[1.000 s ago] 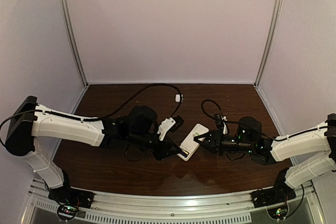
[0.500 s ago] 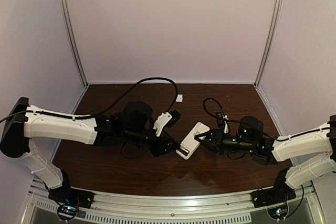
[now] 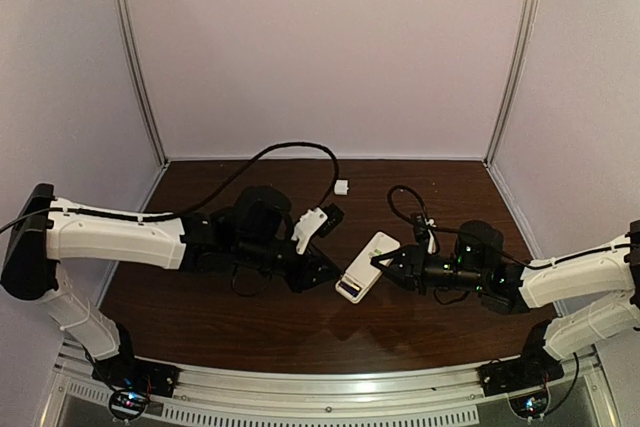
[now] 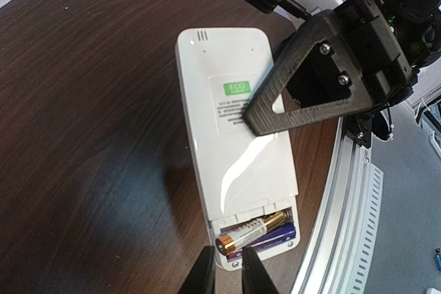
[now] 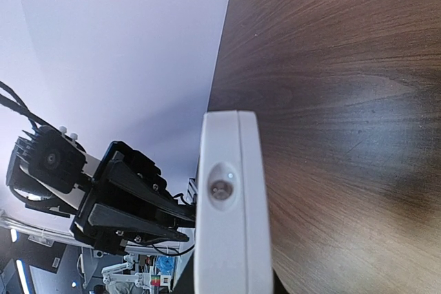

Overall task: Load the batteries into the remote control
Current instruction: Load the battery into the battery compartment.

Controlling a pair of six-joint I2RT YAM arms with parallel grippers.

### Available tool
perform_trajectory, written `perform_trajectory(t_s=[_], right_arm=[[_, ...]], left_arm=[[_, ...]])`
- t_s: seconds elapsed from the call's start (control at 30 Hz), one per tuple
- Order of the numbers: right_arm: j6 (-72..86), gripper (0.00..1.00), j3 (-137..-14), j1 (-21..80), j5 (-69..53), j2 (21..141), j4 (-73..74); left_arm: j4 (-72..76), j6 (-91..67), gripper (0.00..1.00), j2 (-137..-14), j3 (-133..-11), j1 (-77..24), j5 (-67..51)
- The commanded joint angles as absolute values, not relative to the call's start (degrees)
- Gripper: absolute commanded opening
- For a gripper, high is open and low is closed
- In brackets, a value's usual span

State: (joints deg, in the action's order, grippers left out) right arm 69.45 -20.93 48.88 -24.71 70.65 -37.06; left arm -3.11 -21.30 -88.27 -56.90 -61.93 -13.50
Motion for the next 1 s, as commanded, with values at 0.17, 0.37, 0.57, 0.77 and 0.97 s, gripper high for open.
perform_trajectory(t_s=[0.17,0.37,0.57,0.77,0.97], right_arm=[[70.01,0.0,-20.83,49.13,-24.77,69.43,-38.67],[70.02,0.0,-20.78,49.17,-24.9,69.78,-38.98],[69.96,0.0,-20.83,49.13,-25.01,69.78,-39.05],[69.96,0.0,-20.76,49.18,-25.05,69.84,-39.13],[69.87,0.0,-20.66,49.13,-25.04,69.53,-38.77]], left_arm=[[-2.15,-20.39,0.13,-90.33,-58.14,-61.77,-14.63],[-1.95,-20.3,0.12,-91.03,-58.44,-61.87,-15.24],[-1.85,-20.13,0.1,-91.71,-58.69,-61.95,-15.62],[-1.93,-19.95,0.09,-92.36,-59.23,-62.23,-15.98],[-2.93,-20.06,0.17,-91.23,-58.89,-62.27,-14.41]])
